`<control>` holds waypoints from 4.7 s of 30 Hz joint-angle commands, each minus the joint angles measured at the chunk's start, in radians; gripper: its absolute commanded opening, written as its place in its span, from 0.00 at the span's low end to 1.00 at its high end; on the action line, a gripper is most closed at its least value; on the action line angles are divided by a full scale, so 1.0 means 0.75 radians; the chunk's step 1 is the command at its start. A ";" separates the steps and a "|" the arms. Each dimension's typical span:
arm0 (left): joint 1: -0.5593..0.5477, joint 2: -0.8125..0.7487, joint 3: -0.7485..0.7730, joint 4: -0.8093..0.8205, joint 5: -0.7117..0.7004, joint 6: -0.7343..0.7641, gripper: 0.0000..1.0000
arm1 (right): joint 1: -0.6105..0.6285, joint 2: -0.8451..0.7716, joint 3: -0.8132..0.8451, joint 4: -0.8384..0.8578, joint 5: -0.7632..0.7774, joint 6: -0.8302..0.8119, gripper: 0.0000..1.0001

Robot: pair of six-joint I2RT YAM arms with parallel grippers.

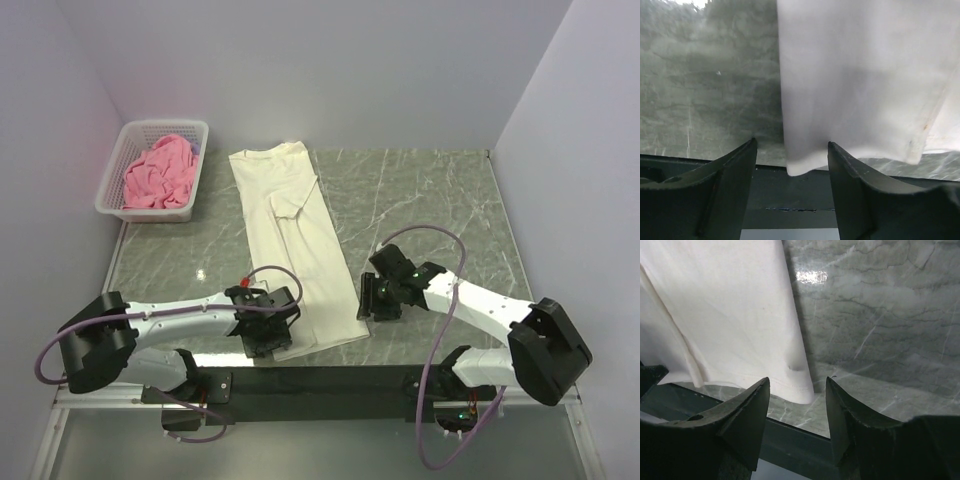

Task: Fold and stack the t-shirts
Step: Fold the tshirt

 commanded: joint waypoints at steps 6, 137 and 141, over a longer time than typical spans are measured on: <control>-0.078 0.082 0.045 -0.021 0.064 -0.038 0.58 | 0.049 0.083 0.023 -0.038 0.063 0.032 0.55; 0.873 0.241 0.250 0.549 -0.370 0.609 0.01 | -0.223 1.098 1.447 -0.136 0.171 -0.442 0.00; 0.877 0.274 0.252 0.562 -0.374 0.615 0.01 | -0.229 1.118 1.451 -0.128 0.169 -0.438 0.00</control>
